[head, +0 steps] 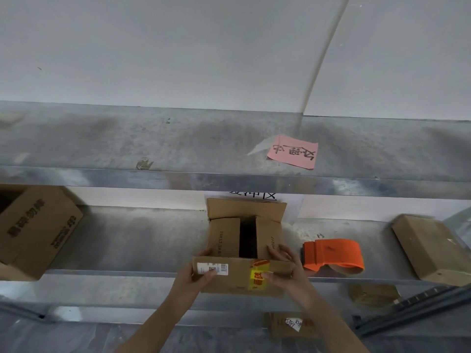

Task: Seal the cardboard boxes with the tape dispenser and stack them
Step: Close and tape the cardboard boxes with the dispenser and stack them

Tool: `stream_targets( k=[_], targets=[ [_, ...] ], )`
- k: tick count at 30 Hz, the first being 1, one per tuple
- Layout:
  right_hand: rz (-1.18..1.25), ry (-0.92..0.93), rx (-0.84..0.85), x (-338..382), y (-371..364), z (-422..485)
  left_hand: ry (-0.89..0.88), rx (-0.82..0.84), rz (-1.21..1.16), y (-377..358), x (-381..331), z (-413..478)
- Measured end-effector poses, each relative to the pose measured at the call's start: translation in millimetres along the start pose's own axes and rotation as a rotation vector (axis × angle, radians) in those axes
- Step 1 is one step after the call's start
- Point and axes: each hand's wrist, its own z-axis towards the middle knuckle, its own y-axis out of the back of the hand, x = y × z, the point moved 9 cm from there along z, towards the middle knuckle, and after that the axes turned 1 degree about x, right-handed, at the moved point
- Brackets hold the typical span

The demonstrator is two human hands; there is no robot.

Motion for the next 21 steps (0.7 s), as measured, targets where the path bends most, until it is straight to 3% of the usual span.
stream_targets(
  k=[3, 10, 13, 21],
  targets=[
    [0.077, -0.084, 0.006, -10, -5, -2, -0.011, 0.024, 0.063, -1, -3, -2],
    [-0.024, 0.006, -0.194, 0, 12, -6, -0.012, -0.107, 0.185, 11, -8, 25],
    [-0.079, 0.006, -0.185, 0, 10, -6, 0.014, -0.088, 0.227, 15, -5, 35],
    [-0.073, 0.008, -0.197, -1, 5, -1, -0.267, -0.02, 0.58, 19, -108, 80]
  ],
)
